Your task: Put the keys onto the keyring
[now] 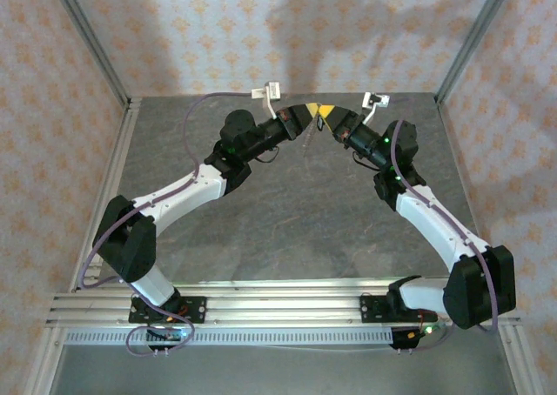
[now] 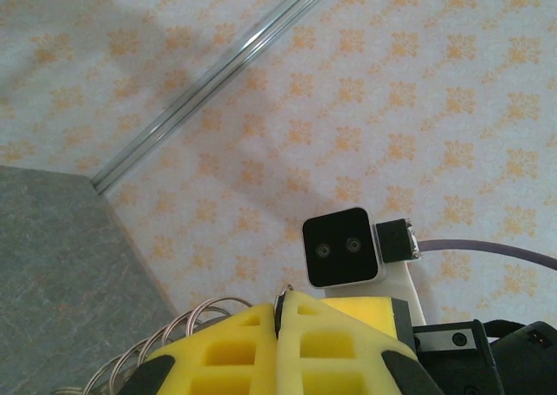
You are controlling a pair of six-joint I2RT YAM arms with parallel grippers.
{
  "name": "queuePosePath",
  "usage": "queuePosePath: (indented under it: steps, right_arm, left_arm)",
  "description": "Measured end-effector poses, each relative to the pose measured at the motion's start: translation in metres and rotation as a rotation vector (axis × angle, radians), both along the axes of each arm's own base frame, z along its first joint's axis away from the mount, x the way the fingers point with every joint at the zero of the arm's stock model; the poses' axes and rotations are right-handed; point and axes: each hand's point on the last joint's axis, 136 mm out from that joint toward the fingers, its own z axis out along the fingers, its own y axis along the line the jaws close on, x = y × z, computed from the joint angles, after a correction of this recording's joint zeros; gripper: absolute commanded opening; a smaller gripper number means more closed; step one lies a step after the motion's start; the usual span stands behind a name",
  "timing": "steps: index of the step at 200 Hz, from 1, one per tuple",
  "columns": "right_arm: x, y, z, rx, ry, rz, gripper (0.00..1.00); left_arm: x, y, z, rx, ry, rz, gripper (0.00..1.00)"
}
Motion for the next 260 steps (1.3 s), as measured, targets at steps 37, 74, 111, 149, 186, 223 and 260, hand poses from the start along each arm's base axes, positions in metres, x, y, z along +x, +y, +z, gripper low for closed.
queuePosePath:
  steps: [37, 74, 111, 149, 186, 223, 260]
  right_arm:
    - [0.001, 0.001, -0.007, -0.013, 0.024, -0.005, 0.0]
    - [0.004, 0.001, -0.016, -0.031, 0.054, -0.021, 0.0]
    - [0.004, 0.0, -0.026, -0.062, 0.088, -0.031, 0.0]
    - [-0.004, -0.004, -0.031, -0.105, 0.102, -0.04, 0.0]
    - [-0.009, -0.005, -0.03, -0.125, 0.1, -0.037, 0.0]
    - [-0.01, -0.004, -0.031, -0.139, 0.106, -0.03, 0.0]
    - [-0.01, -0.004, -0.034, -0.157, 0.111, -0.028, 0.0]
  left_arm:
    - [0.002, 0.004, -0.009, 0.049, 0.022, 0.037, 0.16]
    - [-0.005, 0.018, -0.009, 0.138, 0.031, 0.084, 0.43]
    - [-0.012, 0.046, 0.009, 0.185, 0.014, 0.146, 0.68]
    - [-0.015, 0.071, 0.018, 0.276, 0.001, 0.213, 0.93]
    - [-0.009, 0.091, 0.0, 0.373, 0.067, 0.261, 1.0]
    - [-0.003, 0.107, -0.02, 0.443, 0.123, 0.305, 1.0]
    - [-0.001, 0.117, -0.032, 0.47, 0.167, 0.312, 1.0]
